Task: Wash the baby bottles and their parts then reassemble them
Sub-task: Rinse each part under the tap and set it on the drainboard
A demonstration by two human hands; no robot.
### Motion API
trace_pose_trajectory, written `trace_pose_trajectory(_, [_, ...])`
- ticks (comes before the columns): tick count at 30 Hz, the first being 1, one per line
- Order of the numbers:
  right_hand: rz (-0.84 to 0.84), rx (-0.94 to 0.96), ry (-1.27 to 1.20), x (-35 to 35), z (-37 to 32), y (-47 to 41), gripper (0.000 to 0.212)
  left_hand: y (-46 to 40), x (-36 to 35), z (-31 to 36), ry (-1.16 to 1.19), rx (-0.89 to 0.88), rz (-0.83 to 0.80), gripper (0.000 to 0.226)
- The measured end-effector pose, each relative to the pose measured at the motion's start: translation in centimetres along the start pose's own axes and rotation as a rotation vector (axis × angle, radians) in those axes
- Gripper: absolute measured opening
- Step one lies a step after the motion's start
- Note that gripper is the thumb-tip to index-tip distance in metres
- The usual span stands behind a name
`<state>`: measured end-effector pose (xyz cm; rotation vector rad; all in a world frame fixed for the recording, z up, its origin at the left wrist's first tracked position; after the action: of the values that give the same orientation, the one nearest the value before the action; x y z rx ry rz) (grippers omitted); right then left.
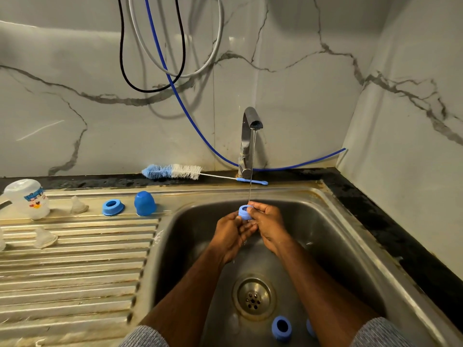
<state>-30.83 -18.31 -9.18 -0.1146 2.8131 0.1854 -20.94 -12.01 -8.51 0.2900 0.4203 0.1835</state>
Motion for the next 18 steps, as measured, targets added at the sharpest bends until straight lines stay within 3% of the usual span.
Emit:
trace_pose_trajectory(13, [0.074,-0.212,-0.072,1.5,1.2,-0.4,0.013,0.0,0.3,-0.9,-0.352,-0.141,0.033,0.025])
trace_pose_trajectory(18, [0.021,-0.245,-0.067,1.0,0.6,0.4,0.029,-0.3,1.0,-0.9,-0.494,-0.232,0.077,0.033])
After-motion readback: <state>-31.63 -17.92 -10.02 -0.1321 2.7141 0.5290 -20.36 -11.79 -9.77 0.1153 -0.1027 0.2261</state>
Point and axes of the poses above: each hand's wrist, its own y-axis away from the middle knuckle, its own x-axis out of the back of the hand, z = x × y, the point moved 3 cm from there along -y, towards the middle knuckle, and after that the axes turned 14 degrees about -y, right-handed, at the moved point
